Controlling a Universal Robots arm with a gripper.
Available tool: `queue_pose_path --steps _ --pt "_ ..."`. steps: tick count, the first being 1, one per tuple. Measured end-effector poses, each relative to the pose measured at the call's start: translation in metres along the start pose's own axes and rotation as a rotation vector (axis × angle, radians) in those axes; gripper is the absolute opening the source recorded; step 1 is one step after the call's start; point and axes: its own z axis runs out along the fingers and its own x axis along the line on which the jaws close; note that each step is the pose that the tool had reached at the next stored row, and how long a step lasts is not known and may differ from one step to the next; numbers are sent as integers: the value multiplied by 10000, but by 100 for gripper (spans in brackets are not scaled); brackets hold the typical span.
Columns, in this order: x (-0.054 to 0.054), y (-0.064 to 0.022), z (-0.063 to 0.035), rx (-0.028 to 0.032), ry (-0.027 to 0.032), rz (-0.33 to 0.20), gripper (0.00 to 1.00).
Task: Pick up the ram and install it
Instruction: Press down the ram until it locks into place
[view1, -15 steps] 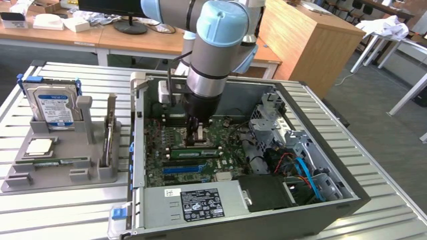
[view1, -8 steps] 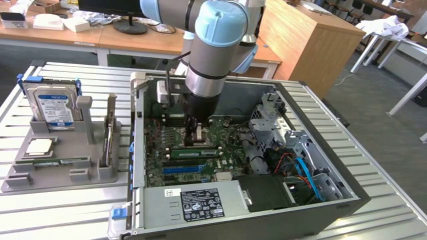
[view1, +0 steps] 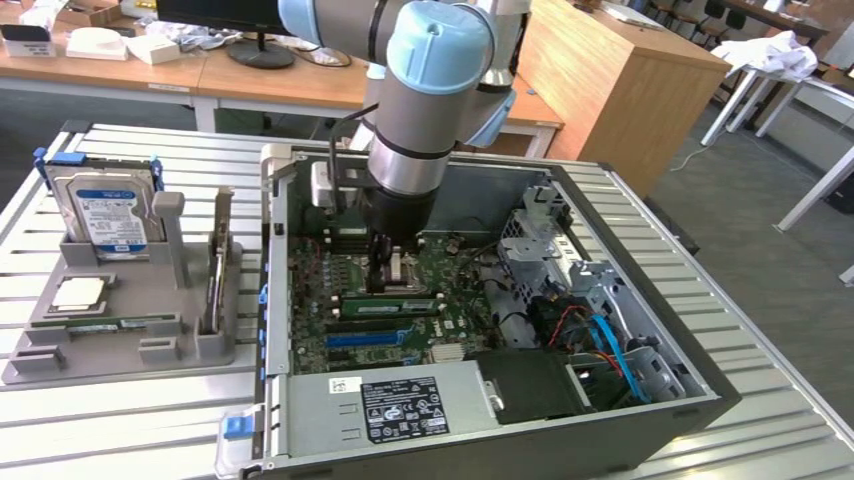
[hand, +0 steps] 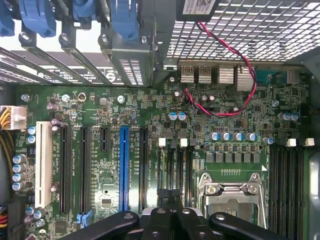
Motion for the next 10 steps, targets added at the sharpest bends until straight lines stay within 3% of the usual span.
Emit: queue_pose_path --steps 10 --pt "3 -1 71 0 1 1 10"
